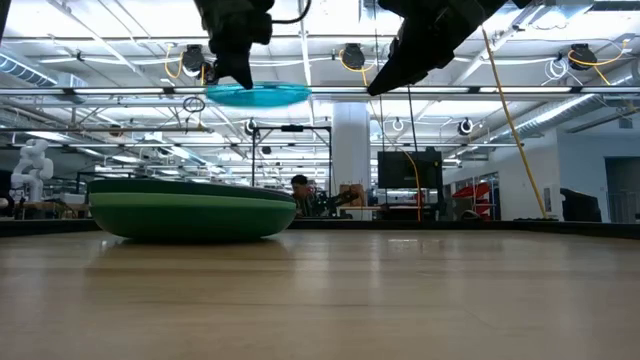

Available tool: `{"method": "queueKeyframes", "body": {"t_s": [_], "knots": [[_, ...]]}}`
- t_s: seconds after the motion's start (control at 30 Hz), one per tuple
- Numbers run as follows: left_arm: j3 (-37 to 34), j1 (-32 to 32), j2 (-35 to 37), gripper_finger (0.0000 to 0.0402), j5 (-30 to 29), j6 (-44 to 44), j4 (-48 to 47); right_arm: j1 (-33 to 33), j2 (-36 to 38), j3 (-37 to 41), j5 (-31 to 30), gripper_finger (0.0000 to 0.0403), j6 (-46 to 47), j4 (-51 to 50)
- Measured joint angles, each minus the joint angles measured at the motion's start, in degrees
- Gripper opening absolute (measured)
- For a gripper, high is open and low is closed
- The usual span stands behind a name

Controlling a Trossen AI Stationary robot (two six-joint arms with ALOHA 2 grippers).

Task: Stack plastic plates
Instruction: Stack the blue plate on top of the blue plate

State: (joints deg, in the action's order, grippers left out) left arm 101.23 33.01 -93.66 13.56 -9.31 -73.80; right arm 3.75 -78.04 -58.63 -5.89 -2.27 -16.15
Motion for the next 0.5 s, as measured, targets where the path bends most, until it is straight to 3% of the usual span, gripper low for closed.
{"method": "queueKeyframes", "body": {"t_s": [0.1,0.23,0.5], "knots": [[-3.0,-4.3,0.1,0.0007,-1.0,0.8,0.6,0.1,0.0,0.0,0.0,0.005,0.8,-1.0],[-8.3,-8.0,0.0,0.0007,-7.7,4.3,1.9,0.5,0.0,0.0,0.0,0.005,2.1,-2.4],[-16.7,-9.0,0.0,0.0008,-14.2,7.7,8.1,1.8,0.0,0.0,0.0,0.005,3.6,-2.4]]}}
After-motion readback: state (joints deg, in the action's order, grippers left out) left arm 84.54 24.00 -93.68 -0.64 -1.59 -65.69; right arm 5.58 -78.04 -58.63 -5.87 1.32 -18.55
